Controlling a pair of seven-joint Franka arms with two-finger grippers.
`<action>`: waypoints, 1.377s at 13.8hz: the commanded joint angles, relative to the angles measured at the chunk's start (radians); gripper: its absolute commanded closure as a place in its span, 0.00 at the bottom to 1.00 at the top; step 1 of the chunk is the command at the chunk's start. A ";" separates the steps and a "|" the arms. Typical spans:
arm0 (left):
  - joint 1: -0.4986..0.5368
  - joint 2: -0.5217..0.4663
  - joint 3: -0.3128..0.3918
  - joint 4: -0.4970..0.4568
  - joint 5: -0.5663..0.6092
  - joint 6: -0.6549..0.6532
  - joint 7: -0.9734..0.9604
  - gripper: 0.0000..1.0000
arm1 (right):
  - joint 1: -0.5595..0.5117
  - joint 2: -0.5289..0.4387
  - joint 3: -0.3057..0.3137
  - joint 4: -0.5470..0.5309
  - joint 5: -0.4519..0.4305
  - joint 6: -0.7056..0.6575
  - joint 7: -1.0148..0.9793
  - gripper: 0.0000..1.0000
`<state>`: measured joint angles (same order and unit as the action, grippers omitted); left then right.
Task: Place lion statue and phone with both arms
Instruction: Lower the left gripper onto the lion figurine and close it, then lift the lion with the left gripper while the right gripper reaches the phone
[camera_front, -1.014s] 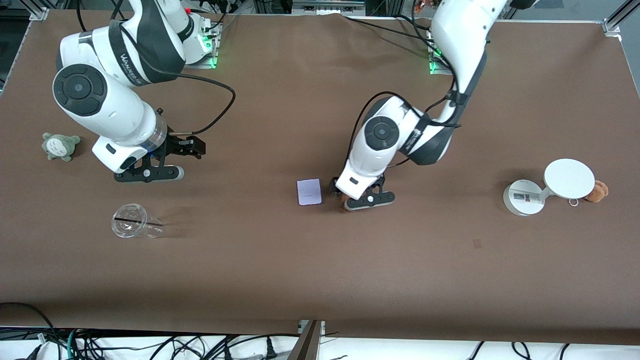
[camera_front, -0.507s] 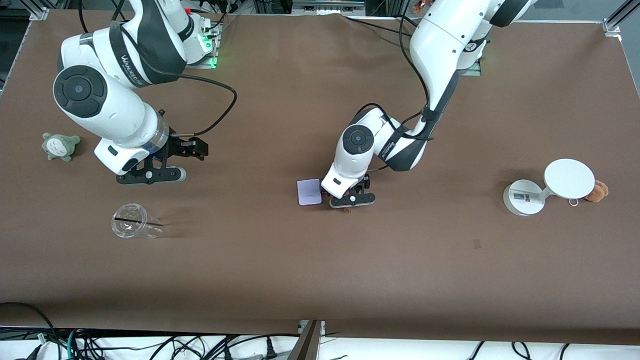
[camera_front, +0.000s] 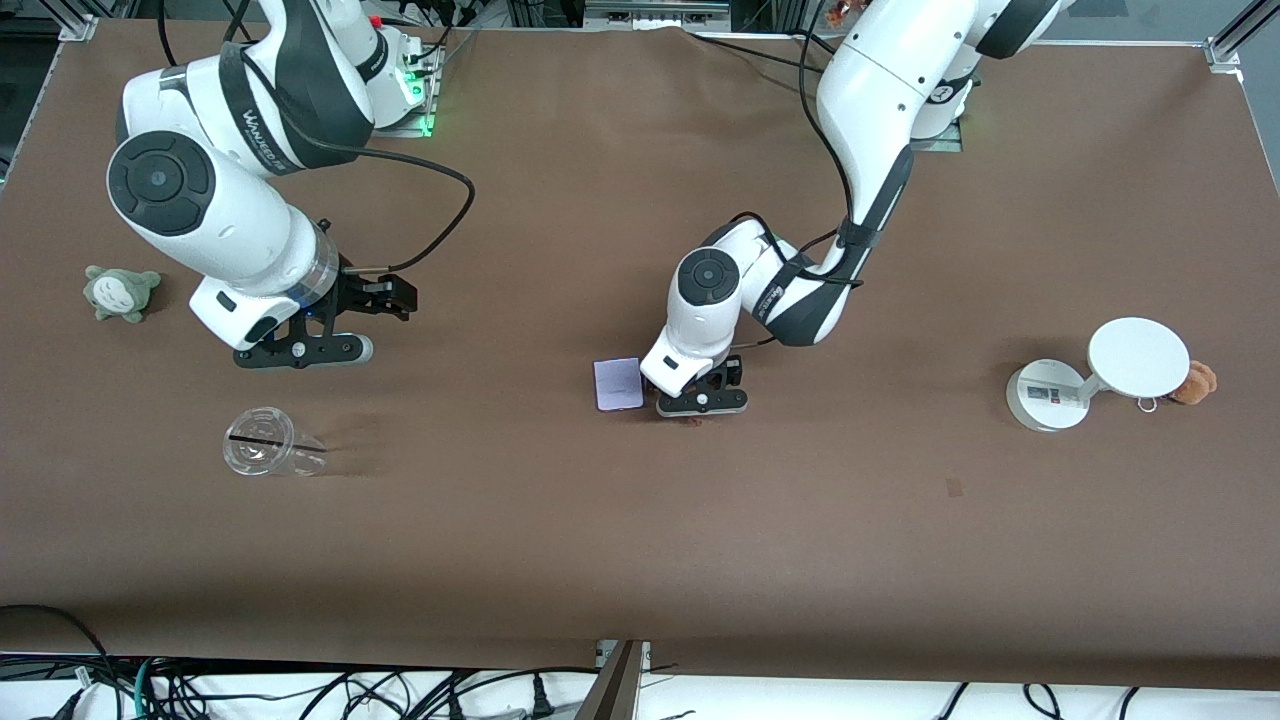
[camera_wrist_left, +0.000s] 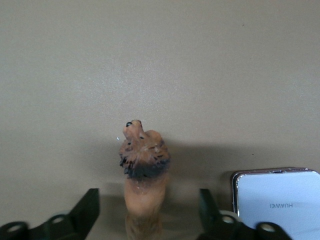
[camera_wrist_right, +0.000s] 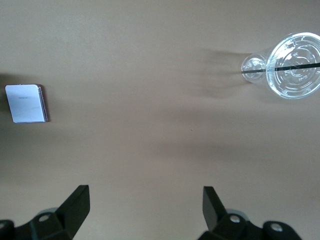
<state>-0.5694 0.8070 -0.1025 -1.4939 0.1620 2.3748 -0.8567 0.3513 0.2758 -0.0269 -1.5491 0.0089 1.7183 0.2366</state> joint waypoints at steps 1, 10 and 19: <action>-0.015 0.005 0.015 0.014 0.030 0.003 -0.047 0.80 | 0.003 0.011 0.001 0.024 0.026 -0.008 -0.010 0.00; 0.167 -0.107 0.024 0.003 0.031 -0.118 0.140 1.00 | 0.060 0.048 0.001 0.026 0.071 0.069 0.010 0.00; 0.494 -0.293 0.012 -0.198 0.022 -0.157 0.533 1.00 | 0.285 0.356 0.001 0.110 0.069 0.505 0.303 0.00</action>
<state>-0.1451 0.5900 -0.0690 -1.5650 0.1650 2.1770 -0.3653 0.5938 0.5418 -0.0187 -1.4993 0.0705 2.1366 0.5004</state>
